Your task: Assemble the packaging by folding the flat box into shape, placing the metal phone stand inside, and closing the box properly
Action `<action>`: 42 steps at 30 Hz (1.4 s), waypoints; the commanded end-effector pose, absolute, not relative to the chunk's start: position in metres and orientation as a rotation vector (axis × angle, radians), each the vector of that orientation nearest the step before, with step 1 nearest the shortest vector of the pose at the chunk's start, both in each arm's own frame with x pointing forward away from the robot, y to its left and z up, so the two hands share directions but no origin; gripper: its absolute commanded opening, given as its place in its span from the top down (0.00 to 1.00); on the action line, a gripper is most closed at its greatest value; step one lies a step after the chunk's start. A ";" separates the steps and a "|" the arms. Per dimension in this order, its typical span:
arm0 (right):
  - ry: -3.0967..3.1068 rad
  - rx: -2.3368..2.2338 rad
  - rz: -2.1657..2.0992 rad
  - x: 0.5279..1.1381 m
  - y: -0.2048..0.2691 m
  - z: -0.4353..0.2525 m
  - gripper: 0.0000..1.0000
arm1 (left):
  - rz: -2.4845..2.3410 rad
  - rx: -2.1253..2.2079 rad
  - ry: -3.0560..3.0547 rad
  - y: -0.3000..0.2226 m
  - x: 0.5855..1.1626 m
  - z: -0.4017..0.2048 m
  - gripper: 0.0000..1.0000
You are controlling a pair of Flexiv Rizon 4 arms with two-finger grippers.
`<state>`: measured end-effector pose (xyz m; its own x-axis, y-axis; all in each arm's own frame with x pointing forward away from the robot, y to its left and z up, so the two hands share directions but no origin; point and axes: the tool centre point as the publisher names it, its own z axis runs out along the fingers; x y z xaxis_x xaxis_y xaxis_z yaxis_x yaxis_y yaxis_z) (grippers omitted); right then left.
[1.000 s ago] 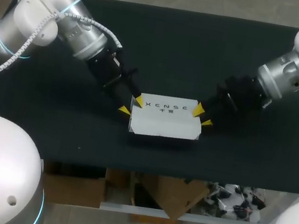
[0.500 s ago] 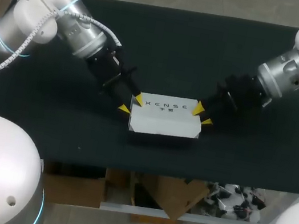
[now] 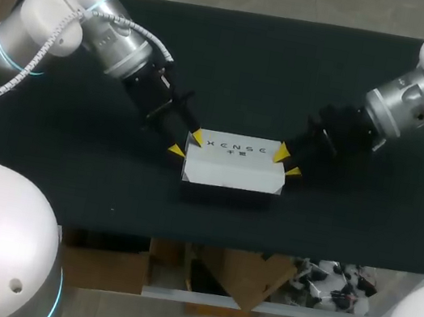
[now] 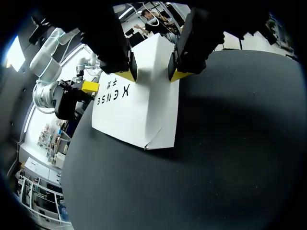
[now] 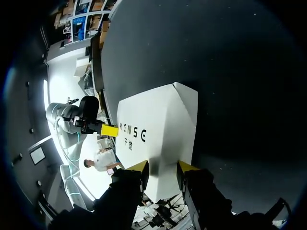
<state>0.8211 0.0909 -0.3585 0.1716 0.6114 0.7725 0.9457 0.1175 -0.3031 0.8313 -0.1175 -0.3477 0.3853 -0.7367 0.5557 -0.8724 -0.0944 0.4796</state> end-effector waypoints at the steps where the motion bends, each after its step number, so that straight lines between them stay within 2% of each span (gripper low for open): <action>1: -1.524 -1.576 -0.483 0.824 0.101 -0.357 0.61 | 0.202 1.860 -1.386 -0.128 0.837 -0.346 0.59; 42: -1.567 -1.562 -0.475 0.823 0.103 -0.368 0.58 | 0.245 1.914 -1.440 -0.126 0.823 -0.360 0.55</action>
